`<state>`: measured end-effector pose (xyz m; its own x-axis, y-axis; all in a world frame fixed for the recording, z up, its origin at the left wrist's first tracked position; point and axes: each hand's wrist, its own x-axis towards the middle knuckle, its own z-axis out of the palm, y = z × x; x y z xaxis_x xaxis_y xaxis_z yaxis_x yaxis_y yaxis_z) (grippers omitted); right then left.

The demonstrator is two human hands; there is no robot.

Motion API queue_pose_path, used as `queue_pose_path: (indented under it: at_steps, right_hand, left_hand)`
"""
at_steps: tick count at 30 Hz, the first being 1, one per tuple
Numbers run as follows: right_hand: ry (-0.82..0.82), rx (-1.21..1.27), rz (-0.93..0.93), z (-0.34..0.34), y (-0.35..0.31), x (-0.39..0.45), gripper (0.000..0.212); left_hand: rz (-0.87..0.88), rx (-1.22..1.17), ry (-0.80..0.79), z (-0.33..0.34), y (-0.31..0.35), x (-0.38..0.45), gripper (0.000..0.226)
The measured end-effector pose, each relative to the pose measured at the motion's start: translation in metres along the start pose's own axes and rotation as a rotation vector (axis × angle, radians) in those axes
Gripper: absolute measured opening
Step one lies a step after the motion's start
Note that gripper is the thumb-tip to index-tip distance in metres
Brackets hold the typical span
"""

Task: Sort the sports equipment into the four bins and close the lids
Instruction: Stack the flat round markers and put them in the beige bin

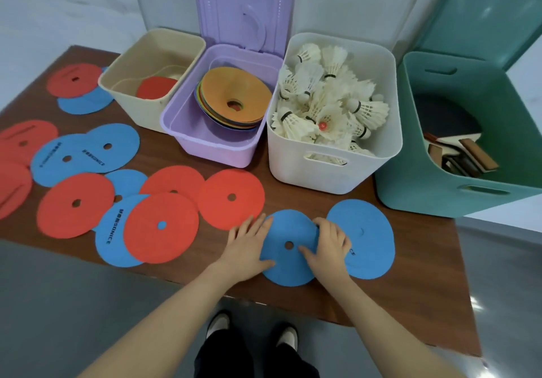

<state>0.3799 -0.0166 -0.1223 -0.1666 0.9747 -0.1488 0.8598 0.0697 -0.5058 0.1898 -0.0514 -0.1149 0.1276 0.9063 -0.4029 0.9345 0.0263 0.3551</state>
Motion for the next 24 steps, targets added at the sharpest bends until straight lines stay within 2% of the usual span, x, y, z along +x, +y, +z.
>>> queue_pose_path:
  at_steps: [6,11,15,17,20,22,24]
  right_hand:
    - [0.08,0.131,-0.064,-0.007,0.006,-0.001,0.041]
    - [0.119,0.176,-0.081,-0.021,0.017,0.002,0.05]
    - [0.215,0.172,0.009,-0.04,0.042,0.008,0.051]
    - [0.252,0.161,0.087,-0.051,0.058,0.01,0.051]
    - [0.234,0.094,0.264,-0.059,0.081,0.012,0.053]
    - [0.187,0.031,0.383,-0.06,0.09,0.012,0.056]
    - [0.151,-0.026,0.425,-0.056,0.093,0.011,0.06]
  left_hand:
    - [-0.018,-0.026,0.062,-0.001,0.008,-0.001,0.101]
    - [0.018,-0.1,0.157,0.0,0.022,0.005,0.096]
    - [0.132,-0.127,0.204,-0.002,0.052,0.029,0.089]
    - [0.177,-0.256,0.165,-0.004,0.072,0.043,0.085]
    - [0.138,-0.425,0.059,-0.004,0.099,0.057,0.082]
    - [0.058,-0.282,0.024,0.002,0.107,0.063,0.081]
    - [0.01,-0.141,0.004,0.006,0.11,0.065,0.082]
